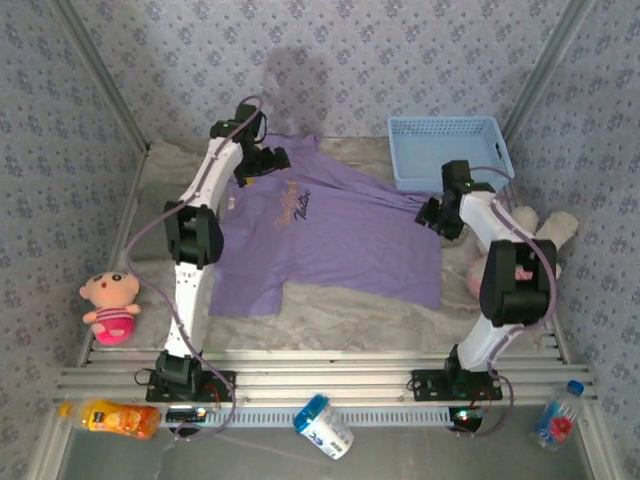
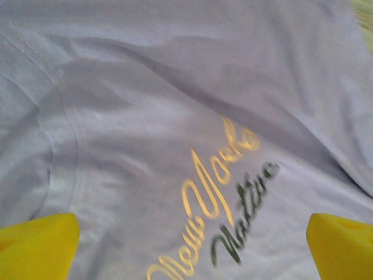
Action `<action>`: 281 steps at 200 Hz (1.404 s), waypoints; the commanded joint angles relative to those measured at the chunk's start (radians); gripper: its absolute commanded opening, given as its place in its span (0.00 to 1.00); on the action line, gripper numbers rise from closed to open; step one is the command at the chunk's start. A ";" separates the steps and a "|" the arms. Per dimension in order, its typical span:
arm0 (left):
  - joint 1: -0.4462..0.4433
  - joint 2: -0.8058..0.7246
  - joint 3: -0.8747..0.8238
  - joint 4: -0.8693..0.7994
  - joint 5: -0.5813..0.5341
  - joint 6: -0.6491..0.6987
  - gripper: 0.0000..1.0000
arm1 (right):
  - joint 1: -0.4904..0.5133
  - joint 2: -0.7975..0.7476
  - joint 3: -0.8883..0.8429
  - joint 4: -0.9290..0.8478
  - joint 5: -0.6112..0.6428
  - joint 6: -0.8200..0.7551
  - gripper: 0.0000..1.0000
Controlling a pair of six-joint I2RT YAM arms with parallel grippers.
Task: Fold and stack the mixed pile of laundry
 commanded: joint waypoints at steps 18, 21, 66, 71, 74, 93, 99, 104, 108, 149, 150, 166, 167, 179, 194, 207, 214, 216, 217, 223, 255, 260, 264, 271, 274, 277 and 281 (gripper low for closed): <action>-0.089 -0.215 -0.279 0.083 -0.086 0.007 1.00 | 0.082 -0.211 -0.263 -0.118 0.070 0.071 0.54; -0.093 -0.230 -0.313 0.093 -0.086 -0.003 1.00 | 0.084 -0.223 -0.274 -0.121 0.072 0.075 0.54; -0.121 -0.475 -0.804 0.309 -0.052 -0.198 1.00 | 0.128 -0.416 -0.509 -0.126 0.088 0.142 0.51; -0.123 -0.498 -0.850 0.333 -0.051 -0.219 1.00 | 0.129 -0.426 -0.525 -0.114 0.079 0.142 0.49; -0.124 -0.512 -0.875 0.344 -0.051 -0.228 1.00 | 0.128 -0.431 -0.534 -0.107 0.079 0.142 0.49; -0.133 -0.575 -0.987 0.363 -0.079 -0.258 1.00 | 0.129 -0.428 -0.564 -0.060 0.089 0.159 0.48; -0.136 -0.590 -1.007 0.357 -0.088 -0.262 1.00 | 0.128 -0.418 -0.567 -0.054 0.088 0.163 0.47; -0.139 -0.600 -1.025 0.354 -0.093 -0.263 1.00 | 0.127 -0.408 -0.571 -0.051 0.079 0.167 0.48; -0.140 -0.608 -1.039 0.350 -0.097 -0.263 1.00 | 0.126 -0.402 -0.575 -0.048 0.070 0.169 0.48; -0.150 -0.715 -1.192 0.343 -0.142 -0.292 1.00 | 0.110 -0.346 -0.604 0.032 0.086 0.168 0.41; -0.150 -0.717 -1.195 0.342 -0.143 -0.292 1.00 | 0.110 -0.345 -0.604 0.033 0.087 0.168 0.40; -0.150 -0.755 -1.244 0.318 -0.162 -0.289 1.00 | 0.101 -0.344 -0.614 0.055 0.093 0.161 0.29; -0.150 -0.757 -1.247 0.317 -0.163 -0.288 1.00 | 0.100 -0.345 -0.615 0.056 0.092 0.162 0.29; -0.150 -0.785 -1.279 0.282 -0.173 -0.274 1.00 | 0.092 -0.350 -0.623 0.067 0.076 0.158 0.18; -0.150 -0.828 -1.324 0.234 -0.187 -0.256 1.00 | 0.090 -0.360 -0.629 0.095 0.064 0.146 0.06; -0.150 -0.871 -1.370 0.193 -0.196 -0.244 1.00 | 0.090 -0.368 -0.629 0.101 0.051 0.132 0.00; -0.150 -0.897 -1.401 0.172 -0.200 -0.240 1.00 | 0.090 -0.371 -0.627 0.101 0.044 0.132 0.00; -0.150 -0.904 -1.408 0.166 -0.203 -0.238 1.00 | 0.089 -0.372 -0.627 0.101 0.044 0.132 0.00; -0.150 -0.908 -1.413 0.163 -0.203 -0.238 0.99 | 0.089 -0.373 -0.626 0.101 0.044 0.132 0.00; -0.150 -0.933 -1.437 0.145 -0.212 -0.237 0.99 | 0.089 -0.376 -0.625 0.103 0.042 0.132 0.00; -0.149 -1.070 -1.586 0.084 -0.251 -0.273 0.95 | 0.089 -0.387 -0.625 0.120 0.043 0.091 0.00; -0.147 -1.091 -1.608 0.080 -0.255 -0.286 0.94 | 0.090 -0.387 -0.624 0.122 0.041 0.090 0.00; -0.145 -1.105 -1.625 0.079 -0.258 -0.294 0.93 | 0.090 -0.388 -0.623 0.126 0.039 0.088 0.00; -0.141 -1.125 -1.653 0.080 -0.260 -0.308 0.92 | 0.090 -0.388 -0.624 0.130 0.035 0.085 0.00; -0.140 -1.133 -1.665 0.082 -0.262 -0.313 0.92 | 0.090 -0.386 -0.624 0.133 0.034 0.084 0.00; -0.138 -1.139 -1.675 0.086 -0.261 -0.320 0.91 | 0.090 -0.386 -0.625 0.136 0.033 0.084 0.00; -0.134 -1.145 -1.690 0.092 -0.263 -0.325 0.89 | 0.090 -0.386 -0.626 0.140 0.029 0.083 0.00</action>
